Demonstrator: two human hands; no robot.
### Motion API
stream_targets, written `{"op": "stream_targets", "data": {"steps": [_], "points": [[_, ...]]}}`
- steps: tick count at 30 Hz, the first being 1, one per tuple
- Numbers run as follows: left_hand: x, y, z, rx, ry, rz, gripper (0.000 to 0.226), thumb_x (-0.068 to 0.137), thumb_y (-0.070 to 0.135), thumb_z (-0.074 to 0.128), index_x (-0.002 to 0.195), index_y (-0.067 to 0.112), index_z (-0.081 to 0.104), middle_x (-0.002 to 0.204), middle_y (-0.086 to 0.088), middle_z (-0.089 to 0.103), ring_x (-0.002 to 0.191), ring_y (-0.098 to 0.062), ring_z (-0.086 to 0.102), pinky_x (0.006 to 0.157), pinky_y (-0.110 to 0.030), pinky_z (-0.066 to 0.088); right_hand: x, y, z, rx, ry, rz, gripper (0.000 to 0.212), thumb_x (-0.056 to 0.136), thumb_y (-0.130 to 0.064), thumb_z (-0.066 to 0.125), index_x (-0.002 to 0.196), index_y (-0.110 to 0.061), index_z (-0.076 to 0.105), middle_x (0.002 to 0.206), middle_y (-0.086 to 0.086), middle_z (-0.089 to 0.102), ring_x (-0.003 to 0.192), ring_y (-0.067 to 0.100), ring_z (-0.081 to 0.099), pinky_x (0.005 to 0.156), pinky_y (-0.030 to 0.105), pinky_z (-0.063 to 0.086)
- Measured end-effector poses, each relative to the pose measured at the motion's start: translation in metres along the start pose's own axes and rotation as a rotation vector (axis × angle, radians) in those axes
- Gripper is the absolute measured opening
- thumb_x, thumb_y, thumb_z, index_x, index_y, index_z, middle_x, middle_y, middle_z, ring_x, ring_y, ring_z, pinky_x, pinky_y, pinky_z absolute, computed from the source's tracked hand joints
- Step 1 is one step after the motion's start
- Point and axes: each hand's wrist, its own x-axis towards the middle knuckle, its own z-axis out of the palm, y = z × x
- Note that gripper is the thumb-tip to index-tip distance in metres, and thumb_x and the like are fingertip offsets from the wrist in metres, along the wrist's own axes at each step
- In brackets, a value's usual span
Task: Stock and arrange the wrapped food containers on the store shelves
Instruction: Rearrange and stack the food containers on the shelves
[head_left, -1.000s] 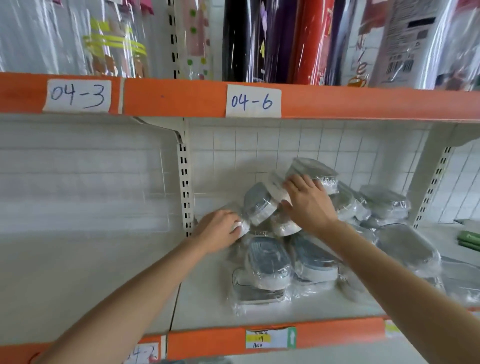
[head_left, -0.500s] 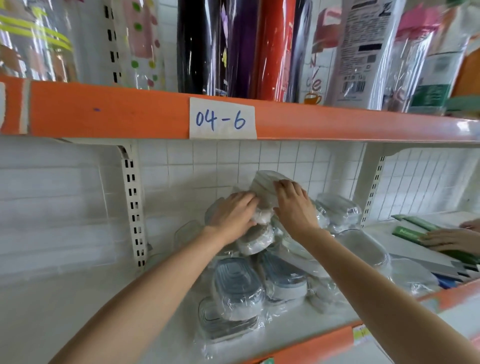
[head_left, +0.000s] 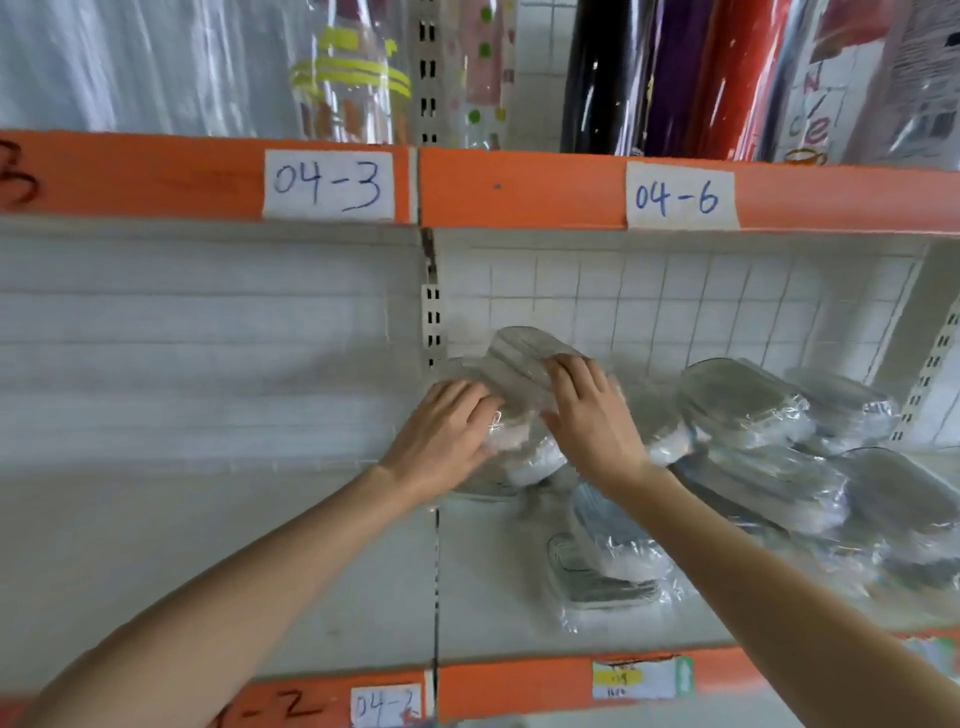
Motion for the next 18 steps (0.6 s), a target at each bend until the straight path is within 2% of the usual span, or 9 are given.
{"op": "stream_targets", "data": {"steps": [2, 4, 7, 10, 13, 15, 18], "points": [[-0.041, -0.021, -0.011, 0.053, -0.077, -0.077, 0.042, 0.06, 0.021, 0.086, 0.091, -0.001, 0.068, 0.088, -0.012, 0.064, 0.083, -0.03, 0.063, 0.077, -0.035, 0.052, -0.002, -0.03, 0.017, 0.044, -0.031, -0.067, 0.052, 0.066, 0.005, 0.076, 0.115, 0.01, 0.059, 0.11, 0.023, 0.061, 0.1, 0.04, 0.06, 0.079, 0.043, 0.052], [-0.085, -0.039, -0.02, 0.11, -0.171, -0.16, 0.037, 0.058, 0.024, 0.086, 0.08, 0.002, 0.067, 0.081, -0.011, 0.063, 0.077, -0.03, 0.063, 0.073, -0.034, 0.053, -0.009, -0.054, 0.038, 0.102, -0.119, -0.136, 0.052, 0.073, 0.004, 0.069, 0.123, 0.008, 0.054, 0.119, 0.023, 0.057, 0.111, 0.038, 0.054, 0.089, 0.044, 0.048], [-0.15, -0.057, -0.026, 0.229, -0.293, -0.284, 0.041, 0.048, 0.032, 0.087, 0.074, 0.007, 0.067, 0.076, -0.007, 0.063, 0.073, -0.027, 0.064, 0.081, -0.039, 0.052, -0.028, -0.078, 0.069, 0.143, -0.279, -0.311, 0.056, 0.081, -0.002, 0.062, 0.134, 0.005, 0.044, 0.132, 0.019, 0.048, 0.123, 0.034, 0.046, 0.098, 0.04, 0.043], [-0.197, -0.056, -0.021, 0.287, -0.347, -0.375, 0.052, 0.044, 0.042, 0.083, 0.084, 0.011, 0.07, 0.083, -0.002, 0.065, 0.077, -0.023, 0.065, 0.091, -0.041, 0.041, -0.049, -0.09, 0.095, 0.077, -0.452, -0.401, 0.059, 0.09, -0.008, 0.051, 0.144, -0.006, 0.028, 0.147, 0.005, 0.029, 0.135, 0.021, 0.027, 0.109, 0.029, 0.028], [-0.213, -0.052, -0.013, 0.223, -0.432, -0.424, 0.061, 0.05, 0.049, 0.079, 0.097, 0.011, 0.065, 0.094, -0.003, 0.059, 0.089, -0.024, 0.06, 0.09, -0.037, 0.04, -0.055, -0.097, 0.107, 0.062, -0.478, -0.378, 0.059, 0.085, -0.007, 0.053, 0.139, -0.012, 0.03, 0.141, 0.002, 0.029, 0.13, 0.021, 0.029, 0.107, 0.026, 0.026], [-0.216, -0.06, -0.01, 0.092, -0.515, -0.453, 0.064, 0.067, 0.055, 0.068, 0.114, 0.014, 0.054, 0.113, -0.003, 0.049, 0.109, -0.023, 0.047, 0.096, -0.036, 0.036, -0.052, -0.102, 0.108, 0.079, -0.5, -0.365, 0.057, 0.082, -0.01, 0.054, 0.135, -0.013, 0.033, 0.136, 0.002, 0.032, 0.127, 0.02, 0.032, 0.106, 0.025, 0.025], [-0.217, -0.083, -0.016, -0.245, -0.513, -0.517, 0.063, 0.074, 0.048, 0.064, 0.126, 0.019, 0.047, 0.124, 0.002, 0.042, 0.12, -0.016, 0.039, 0.106, -0.035, 0.031, -0.046, -0.109, 0.106, 0.116, -0.53, -0.347, 0.053, 0.08, -0.023, 0.052, 0.13, -0.015, 0.039, 0.133, 0.0, 0.038, 0.126, 0.018, 0.035, 0.107, 0.024, 0.021]]}}
